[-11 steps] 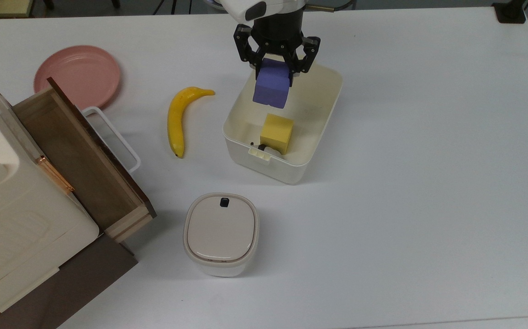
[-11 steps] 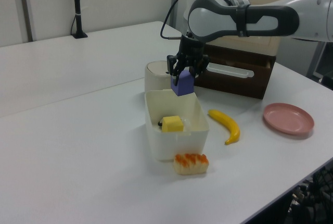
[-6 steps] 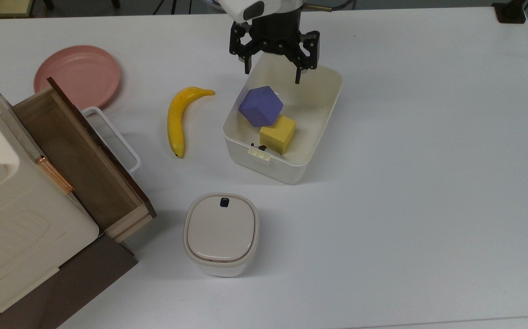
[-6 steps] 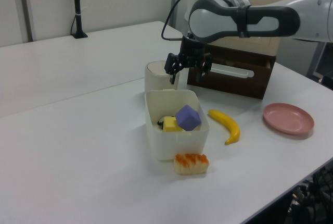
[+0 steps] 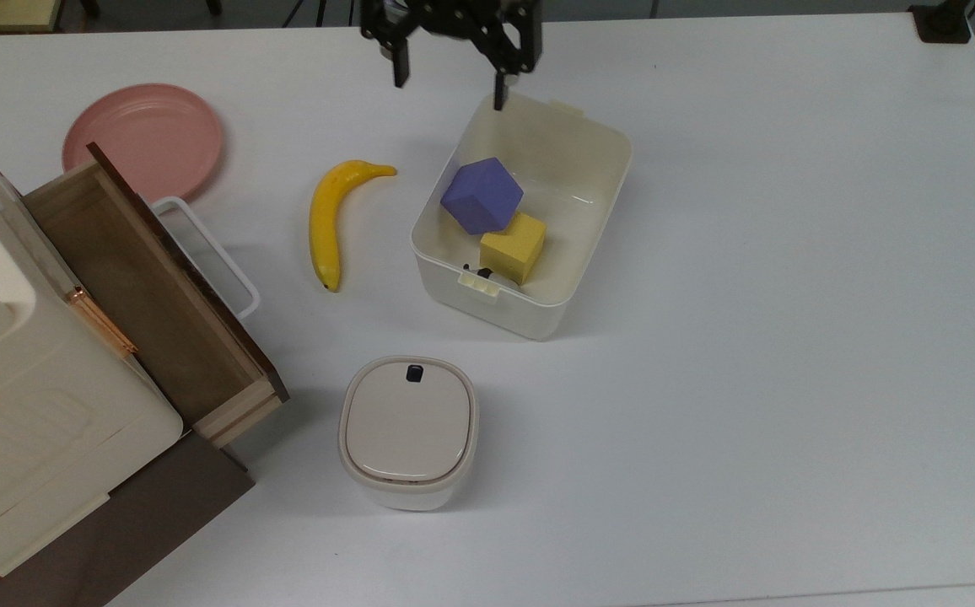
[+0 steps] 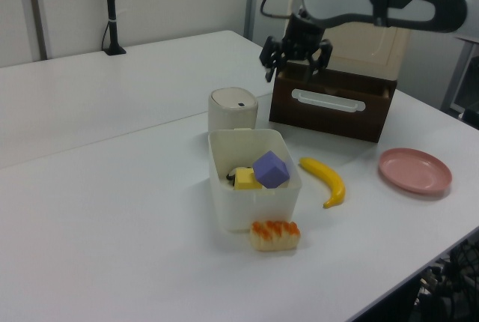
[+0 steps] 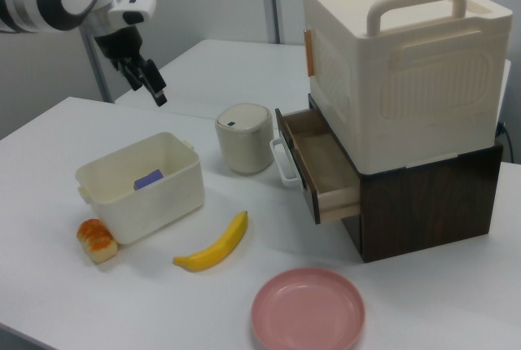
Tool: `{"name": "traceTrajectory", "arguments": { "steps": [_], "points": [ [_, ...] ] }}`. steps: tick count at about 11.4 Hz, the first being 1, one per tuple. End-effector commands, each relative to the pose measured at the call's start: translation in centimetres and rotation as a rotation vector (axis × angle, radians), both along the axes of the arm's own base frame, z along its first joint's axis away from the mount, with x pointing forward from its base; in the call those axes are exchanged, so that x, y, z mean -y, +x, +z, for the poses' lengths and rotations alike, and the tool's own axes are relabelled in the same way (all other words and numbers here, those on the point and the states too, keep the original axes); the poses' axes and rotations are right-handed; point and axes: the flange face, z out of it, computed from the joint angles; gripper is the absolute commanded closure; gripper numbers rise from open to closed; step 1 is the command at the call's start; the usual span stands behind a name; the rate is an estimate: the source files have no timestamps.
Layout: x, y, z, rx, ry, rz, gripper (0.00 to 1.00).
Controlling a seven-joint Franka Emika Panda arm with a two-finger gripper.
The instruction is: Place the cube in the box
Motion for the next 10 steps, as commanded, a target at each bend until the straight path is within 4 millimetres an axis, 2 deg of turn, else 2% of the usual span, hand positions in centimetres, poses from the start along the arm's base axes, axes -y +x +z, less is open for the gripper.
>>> {"name": "traceTrajectory", "arguments": {
  "steps": [1, 3, 5, 8, 10],
  "points": [
    [2.7, -0.5, 0.9, -0.003, -0.025, 0.096, 0.00],
    [4.6, -0.7, 0.6, -0.037, -0.038, 0.129, 0.00],
    [6.1, -0.8, 2.4, -0.107, 0.010, 0.099, 0.00],
    [8.0, -1.6, 2.5, -0.176, 0.018, 0.149, 0.00],
    [7.7, -1.5, 2.2, -0.185, 0.018, 0.158, 0.00]
  ]
}}
